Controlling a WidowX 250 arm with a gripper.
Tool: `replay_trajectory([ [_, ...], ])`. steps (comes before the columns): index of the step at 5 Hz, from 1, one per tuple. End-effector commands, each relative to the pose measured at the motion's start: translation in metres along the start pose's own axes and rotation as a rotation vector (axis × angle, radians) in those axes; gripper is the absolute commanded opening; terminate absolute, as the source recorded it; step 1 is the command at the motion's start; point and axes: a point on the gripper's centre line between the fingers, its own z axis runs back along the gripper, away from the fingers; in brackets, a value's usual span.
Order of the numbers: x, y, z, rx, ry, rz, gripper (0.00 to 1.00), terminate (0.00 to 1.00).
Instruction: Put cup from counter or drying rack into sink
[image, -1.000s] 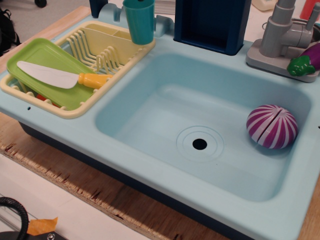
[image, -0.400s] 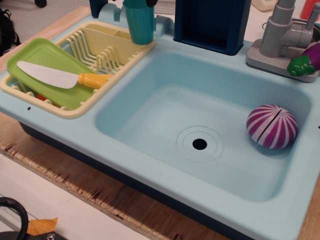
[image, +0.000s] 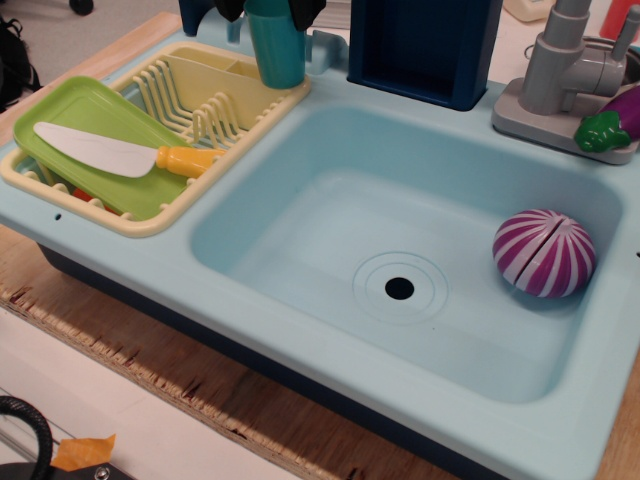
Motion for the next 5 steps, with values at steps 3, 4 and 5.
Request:
replay_trajectory([
  [3,-0.009,-0.002,0.009,-0.018,0.024,0.046,0.0,0.0],
  [4,-0.011,-0.023,0.024,-0.018,0.08,0.063,0.0,0.0],
  [5,-0.018,-0.044,0.027,-0.076,0.095,0.065,0.0,0.0],
])
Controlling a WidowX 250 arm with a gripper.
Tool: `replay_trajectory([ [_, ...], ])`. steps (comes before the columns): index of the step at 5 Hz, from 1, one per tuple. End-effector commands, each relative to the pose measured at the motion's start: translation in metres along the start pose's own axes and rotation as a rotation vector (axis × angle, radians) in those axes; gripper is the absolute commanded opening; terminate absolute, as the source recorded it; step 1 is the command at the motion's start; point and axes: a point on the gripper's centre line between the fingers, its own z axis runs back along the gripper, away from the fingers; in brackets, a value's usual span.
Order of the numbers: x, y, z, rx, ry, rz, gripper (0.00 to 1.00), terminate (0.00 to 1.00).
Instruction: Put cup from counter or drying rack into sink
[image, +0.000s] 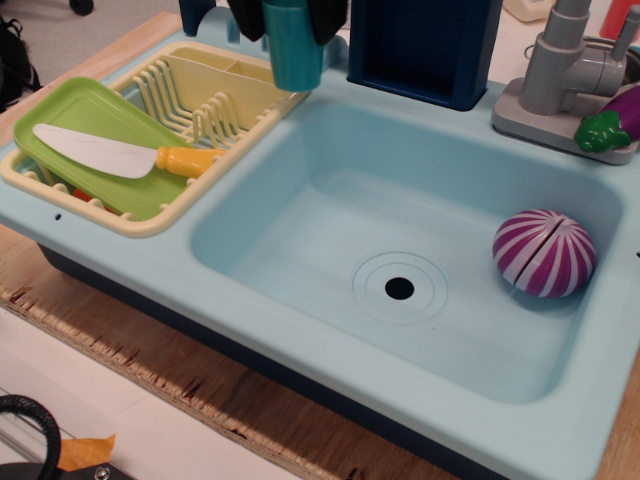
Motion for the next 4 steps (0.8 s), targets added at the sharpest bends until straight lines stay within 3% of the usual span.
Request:
replay_trajectory([
  [1,-0.0132,-0.0309,0.0136,-0.091,-0.063,0.015,1.0,0.0],
  [2,-0.0226,-0.039,0.0096,-0.165,-0.074,0.038,1.0,0.0],
  [3,-0.0226,-0.039,0.0096,-0.165,-0.074,0.038,1.0,0.0],
  [4,-0.0226,-0.039,0.0096,-0.165,-0.074,0.038,1.0,1.0],
])
